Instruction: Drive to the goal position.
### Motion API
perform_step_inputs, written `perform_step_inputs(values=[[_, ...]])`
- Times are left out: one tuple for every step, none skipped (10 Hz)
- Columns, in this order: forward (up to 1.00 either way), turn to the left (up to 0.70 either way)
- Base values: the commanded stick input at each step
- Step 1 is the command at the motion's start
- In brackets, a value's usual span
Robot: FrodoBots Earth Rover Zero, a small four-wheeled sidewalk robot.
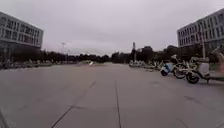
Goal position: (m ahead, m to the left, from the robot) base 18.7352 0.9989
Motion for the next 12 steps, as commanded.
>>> perform_step_inputs(values=[[0.7,0.0],[0.7,0.0],[0.7,0.0],[0.7,0.0],[0.7,0.0],[0.7,0.0],[0.7,0.0],[0.7,0.0],[0.7,0.0],[0.7,0.0],[0.7,0.0],[0.7,0.0]])
